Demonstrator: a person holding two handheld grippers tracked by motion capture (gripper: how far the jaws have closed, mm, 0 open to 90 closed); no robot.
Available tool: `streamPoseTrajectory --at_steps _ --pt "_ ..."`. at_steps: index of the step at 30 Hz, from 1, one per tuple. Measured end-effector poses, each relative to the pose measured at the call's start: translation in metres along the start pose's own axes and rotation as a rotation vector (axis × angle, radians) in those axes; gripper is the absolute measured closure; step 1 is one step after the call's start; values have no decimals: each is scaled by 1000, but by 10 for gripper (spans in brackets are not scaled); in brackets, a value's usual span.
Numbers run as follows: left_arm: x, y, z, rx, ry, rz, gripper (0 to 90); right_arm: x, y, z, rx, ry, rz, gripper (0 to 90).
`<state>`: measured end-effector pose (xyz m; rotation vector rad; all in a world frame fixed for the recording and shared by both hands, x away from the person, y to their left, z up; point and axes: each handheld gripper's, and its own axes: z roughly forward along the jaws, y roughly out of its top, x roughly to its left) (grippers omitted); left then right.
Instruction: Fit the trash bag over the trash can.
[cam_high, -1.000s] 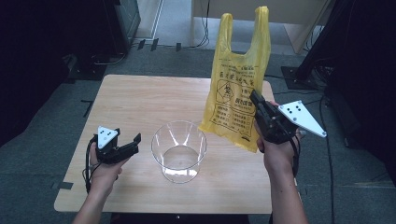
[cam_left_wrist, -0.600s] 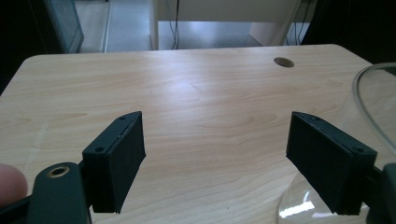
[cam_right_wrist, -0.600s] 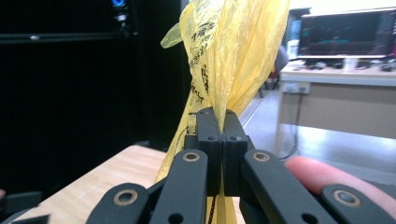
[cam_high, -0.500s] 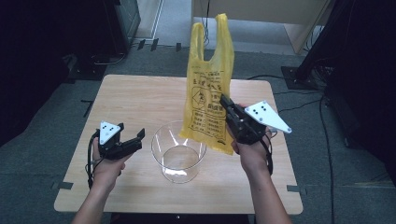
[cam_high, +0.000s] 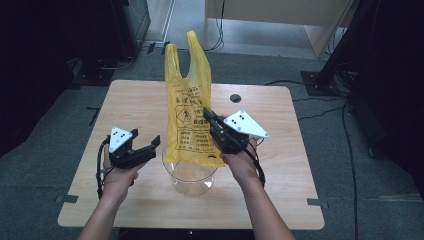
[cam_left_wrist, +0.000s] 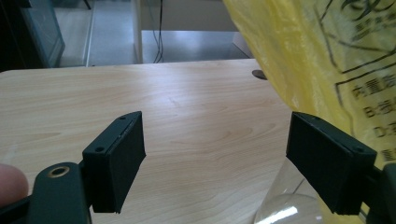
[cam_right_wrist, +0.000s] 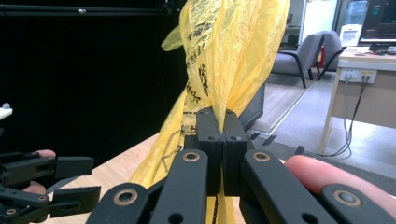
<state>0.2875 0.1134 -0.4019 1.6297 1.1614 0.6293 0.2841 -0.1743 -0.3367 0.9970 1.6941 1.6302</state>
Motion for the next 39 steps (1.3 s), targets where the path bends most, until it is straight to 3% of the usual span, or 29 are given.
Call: streamPoseTrajectory --at_steps 7,14,21,31,39 --pt "-3 5 4 -10 -39 -21 190 2 -12 9 3 24 -14 899" --pt "-6 9 13 -5 -70 -32 192 7 -15 18 8 57 4 899" --pt "-7 15 20 -3 -85 -48 216 9 -18 21 12 64 7 899" --pt "-16 26 26 -23 -139 -55 240 7 -19 20 16 59 7 899" --pt "-13 32 23 -51 -150 -75 259 3 -18 17 11 54 13 899"
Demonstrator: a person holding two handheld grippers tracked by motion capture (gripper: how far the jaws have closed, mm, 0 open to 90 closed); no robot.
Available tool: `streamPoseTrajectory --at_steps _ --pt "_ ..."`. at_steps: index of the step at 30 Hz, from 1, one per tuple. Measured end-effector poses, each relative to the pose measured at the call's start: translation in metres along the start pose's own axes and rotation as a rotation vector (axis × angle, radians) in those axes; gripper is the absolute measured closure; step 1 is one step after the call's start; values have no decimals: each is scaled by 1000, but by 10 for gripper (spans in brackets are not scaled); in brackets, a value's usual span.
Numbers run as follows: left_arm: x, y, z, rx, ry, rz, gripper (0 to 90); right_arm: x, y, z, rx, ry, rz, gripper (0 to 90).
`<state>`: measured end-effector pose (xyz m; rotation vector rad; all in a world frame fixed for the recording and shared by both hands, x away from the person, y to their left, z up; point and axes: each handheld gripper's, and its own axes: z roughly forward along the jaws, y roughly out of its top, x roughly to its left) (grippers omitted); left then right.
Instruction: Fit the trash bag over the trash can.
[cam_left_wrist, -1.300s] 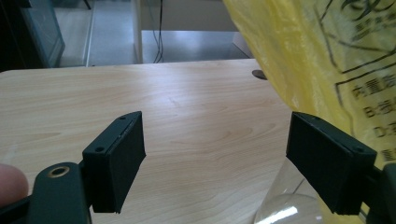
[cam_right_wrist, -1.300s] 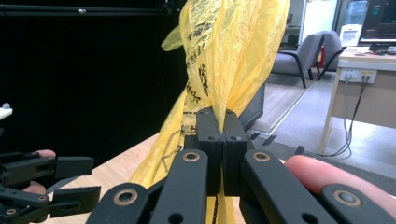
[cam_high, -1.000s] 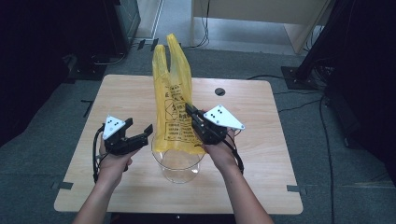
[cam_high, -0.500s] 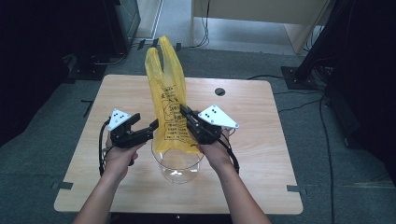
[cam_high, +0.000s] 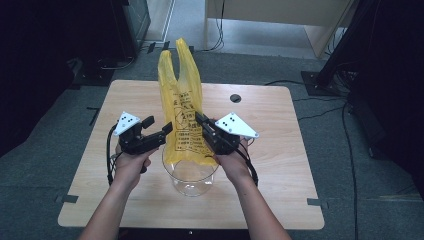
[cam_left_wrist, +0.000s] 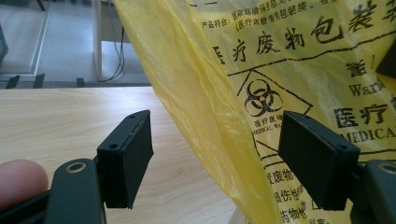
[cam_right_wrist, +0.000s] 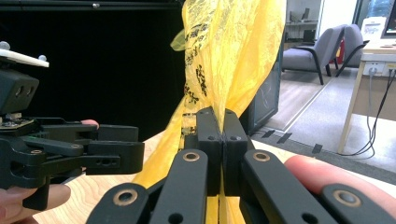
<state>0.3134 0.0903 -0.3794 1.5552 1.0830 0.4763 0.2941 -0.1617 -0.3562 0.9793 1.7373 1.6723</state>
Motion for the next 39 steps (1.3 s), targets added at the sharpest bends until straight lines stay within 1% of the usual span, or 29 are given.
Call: streamPoseTrajectory --at_steps 4,5,6,7,8,9,10,11,14,15,16,17,18,21,23,25,26,27,28,29,30,31,32,34,35,36,37,38,39 --pt "-2 2 7 14 -12 0 272 1 0 1 3 9 4 899" --pt "-4 2 9 13 -17 5 320 2 -1 2 3 9 2 899" --pt "-5 3 10 17 -22 13 438 3 -1 3 4 14 8 900" --pt "-6 4 11 23 -26 18 438 3 -1 3 4 14 8 900" --pt "-7 4 12 28 -27 20 583 4 -1 3 3 15 4 899" --pt "-7 4 13 32 -33 22 583 4 -1 3 3 15 4 899" --pt "-7 4 13 38 -38 13 640 4 -1 3 3 15 2 899" --pt "-6 3 13 43 -40 13 712 4 -2 3 4 15 2 899" --pt "-6 2 10 31 -40 27 887 1 -3 1 5 13 13 899" --pt "-6 2 6 15 -56 38 895 0 -3 0 4 12 18 899" --pt "-6 2 6 15 -56 38 899 0 -3 0 4 12 18 899" --pt "-7 2 3 7 -62 51 899 -1 -3 0 2 16 26 899" --pt "-9 2 0 -10 -64 61 900 -4 -4 -2 0 29 55 900" --pt "-11 4 -9 -49 -54 88 900 -4 -5 -2 1 41 62 900" --pt "-13 4 -16 -76 -39 114 900 -4 -5 -3 5 43 54 900" --pt "-16 2 -22 -101 -33 130 900 -3 -7 -7 18 53 34 900" --pt "-17 0 -24 -111 -33 141 900 -3 -7 -7 18 53 34 900" --pt "-19 -3 -26 -123 -33 150 900 -4 -10 -12 28 50 25 899" --pt "-20 -6 -28 -128 -38 157 900 -4 -10 -12 28 50 25 899" --pt "-21 -9 -29 -128 -41 168 900 -8 -13 -18 36 48 31 898" --pt "-22 -13 -30 -129 -48 177 900 -8 -13 -18 36 48 31 898" --pt "-25 -18 -30 -124 -55 190 900 -11 -17 -24 42 48 36 893" --pt "-26 -21 -30 -121 -58 203 900 -11 -17 -24 42 48 36 893" --pt "-28 -28 -29 -117 -65 217 900 -14 -19 -28 49 51 40 859" --pt "-29 -30 -29 -117 -71 222 900 -16 -21 -31 52 50 37 804" --pt "-30 -32 -28 -114 -75 229 900 -16 -21 -31 52 50 37 804" --pt "-31 -33 -28 -113 -79 240 900 -17 -21 -32 57 49 43 767" --pt "-32 -35 -28 -113 -83 247 900 -19 -20 -32 63 42 61 711" --pt "-33 -36 -27 -116 -82 252 900 -20 -19 -32 61 40 67 690"
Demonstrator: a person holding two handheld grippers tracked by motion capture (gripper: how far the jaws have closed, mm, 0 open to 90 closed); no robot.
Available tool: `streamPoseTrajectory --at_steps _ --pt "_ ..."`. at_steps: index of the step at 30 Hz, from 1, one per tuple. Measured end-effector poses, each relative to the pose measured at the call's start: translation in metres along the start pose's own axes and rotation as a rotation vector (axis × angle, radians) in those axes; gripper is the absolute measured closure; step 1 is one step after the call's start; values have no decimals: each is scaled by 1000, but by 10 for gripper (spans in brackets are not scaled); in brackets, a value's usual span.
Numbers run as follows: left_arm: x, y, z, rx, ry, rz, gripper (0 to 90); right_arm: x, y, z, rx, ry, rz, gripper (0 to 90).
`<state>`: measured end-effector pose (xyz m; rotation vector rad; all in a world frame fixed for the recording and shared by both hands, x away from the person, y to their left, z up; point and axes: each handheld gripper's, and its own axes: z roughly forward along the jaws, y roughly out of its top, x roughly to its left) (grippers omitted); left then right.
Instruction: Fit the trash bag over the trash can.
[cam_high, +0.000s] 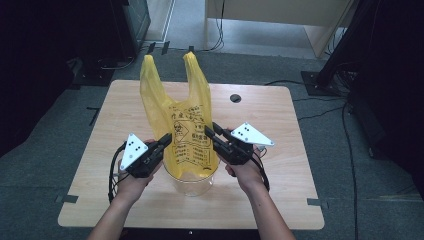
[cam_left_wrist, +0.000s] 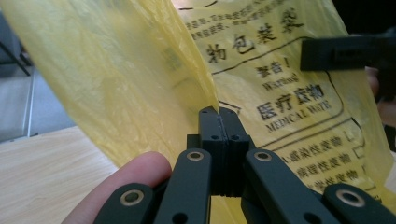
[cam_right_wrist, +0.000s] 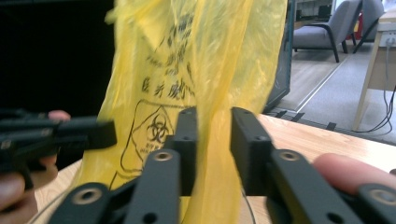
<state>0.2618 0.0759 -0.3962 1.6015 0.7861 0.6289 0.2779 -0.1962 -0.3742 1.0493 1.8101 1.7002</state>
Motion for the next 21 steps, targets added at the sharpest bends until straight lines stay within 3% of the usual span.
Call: streamPoseTrajectory --at_steps 3,5,8,13,15,16,17,18,21 --pt "-4 -3 1 13 -7 30 900 0 5 2 -3 -2 15 678" --pt "-5 -6 1 25 -6 45 900 3 8 1 -20 -2 3 810" --pt "-5 -9 0 31 0 47 900 6 8 0 -21 5 -21 896" --pt "-2 -7 -3 26 3 41 885 10 -1 -1 25 -17 -62 900" --pt "-2 -6 -3 33 -19 36 782 8 -7 -2 33 -19 -53 900" --pt "-2 -5 -4 30 -12 41 782 8 -7 -2 33 -19 -53 900" --pt "-3 -4 -4 23 -9 40 658 7 -10 -4 42 -16 -51 900" --pt "-2 -3 -4 18 -10 33 658 7 -10 -4 42 -16 -51 900" --pt "-2 4 -1 7 26 25 514 8 -15 -6 48 -14 -57 900"
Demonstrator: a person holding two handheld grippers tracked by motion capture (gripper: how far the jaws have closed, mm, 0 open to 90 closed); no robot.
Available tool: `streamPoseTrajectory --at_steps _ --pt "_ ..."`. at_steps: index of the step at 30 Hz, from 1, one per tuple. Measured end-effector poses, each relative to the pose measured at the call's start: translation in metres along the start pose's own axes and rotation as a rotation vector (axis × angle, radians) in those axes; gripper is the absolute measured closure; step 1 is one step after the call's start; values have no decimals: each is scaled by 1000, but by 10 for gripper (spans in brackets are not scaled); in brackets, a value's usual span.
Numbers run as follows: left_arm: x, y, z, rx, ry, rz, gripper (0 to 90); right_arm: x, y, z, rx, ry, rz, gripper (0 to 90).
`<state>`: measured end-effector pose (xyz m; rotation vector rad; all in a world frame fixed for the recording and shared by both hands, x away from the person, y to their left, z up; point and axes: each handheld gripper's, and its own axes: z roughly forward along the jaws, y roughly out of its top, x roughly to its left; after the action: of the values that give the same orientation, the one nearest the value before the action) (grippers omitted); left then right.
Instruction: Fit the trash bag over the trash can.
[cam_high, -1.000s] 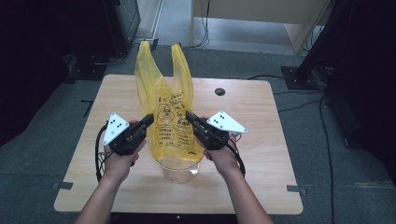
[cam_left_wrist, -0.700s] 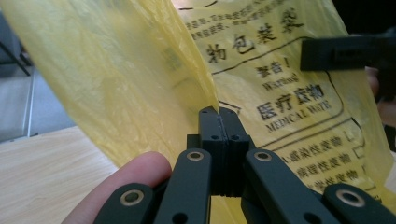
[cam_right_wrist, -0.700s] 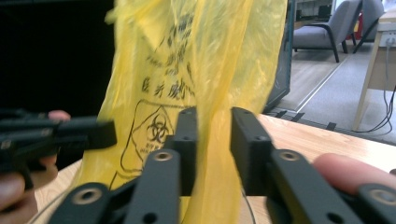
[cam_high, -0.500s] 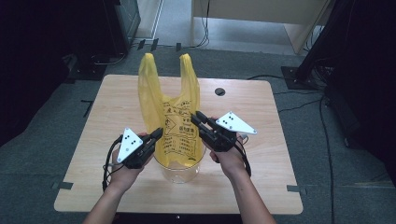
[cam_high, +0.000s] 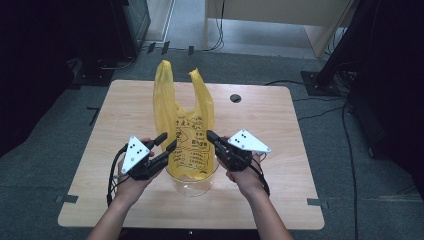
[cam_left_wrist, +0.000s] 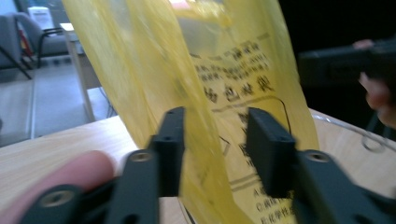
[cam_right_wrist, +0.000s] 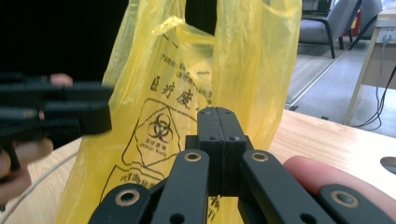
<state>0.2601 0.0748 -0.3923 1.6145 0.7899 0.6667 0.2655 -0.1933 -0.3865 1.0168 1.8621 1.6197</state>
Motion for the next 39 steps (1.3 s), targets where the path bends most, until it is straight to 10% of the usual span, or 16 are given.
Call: streamPoseTrajectory --at_steps 5,7,12,18,28,32,39 --pt "0 16 9 -3 97 -2 468 0 -5 -2 11 4 1 900" --pt "0 18 13 11 122 -4 578 0 -5 -3 9 13 -1 900" --pt "-1 17 16 31 81 1 819 1 -1 -5 -7 20 9 852" --pt "-3 9 12 37 36 3 892 0 10 -6 -45 -20 25 674" --pt "-5 -4 3 34 3 9 895 4 34 5 -61 -102 18 599" --pt "-2 -4 -1 31 9 7 883 6 31 13 -21 -154 4 812" --pt "2 6 -6 -13 52 -48 594 7 21 11 -1 -134 19 900"
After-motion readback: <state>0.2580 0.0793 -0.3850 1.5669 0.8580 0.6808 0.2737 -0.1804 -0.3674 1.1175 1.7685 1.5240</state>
